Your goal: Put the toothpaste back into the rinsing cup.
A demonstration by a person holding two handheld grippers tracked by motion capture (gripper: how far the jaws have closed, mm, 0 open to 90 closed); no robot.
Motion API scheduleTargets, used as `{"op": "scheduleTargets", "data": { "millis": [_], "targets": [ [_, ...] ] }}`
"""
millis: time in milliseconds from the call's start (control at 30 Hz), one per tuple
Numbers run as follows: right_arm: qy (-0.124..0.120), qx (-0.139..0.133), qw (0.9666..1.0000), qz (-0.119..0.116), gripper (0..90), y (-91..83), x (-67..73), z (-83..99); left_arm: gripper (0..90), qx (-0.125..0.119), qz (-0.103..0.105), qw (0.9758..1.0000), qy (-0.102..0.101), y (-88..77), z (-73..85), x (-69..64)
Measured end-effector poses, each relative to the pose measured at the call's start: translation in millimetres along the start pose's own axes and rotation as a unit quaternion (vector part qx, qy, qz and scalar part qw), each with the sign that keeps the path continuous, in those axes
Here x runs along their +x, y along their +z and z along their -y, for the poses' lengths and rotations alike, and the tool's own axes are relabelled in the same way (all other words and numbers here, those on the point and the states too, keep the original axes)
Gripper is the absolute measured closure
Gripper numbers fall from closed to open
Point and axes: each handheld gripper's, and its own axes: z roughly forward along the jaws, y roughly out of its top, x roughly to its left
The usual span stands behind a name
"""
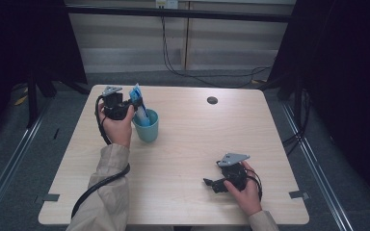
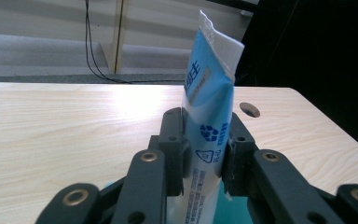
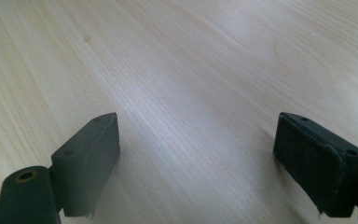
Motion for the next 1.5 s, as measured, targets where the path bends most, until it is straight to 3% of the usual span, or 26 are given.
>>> {"op": "scheduleTargets", "data": {
  "millis": [867,1500],
  "targets": [
    [0.001,0.000,1.0000,0.000,13.9,0.0,0.1,0.0,72.8,-0.009,-0.009,0.9996,-0.026,-6.5,3.8,13.3],
    [-0.001,0.000,1.0000,-0.001,13.8,0.1,-0.3,-0.2,69.2,-0.013,-0.013,0.9993,-0.032,-11.8,3.8,18.3]
  ]
}}
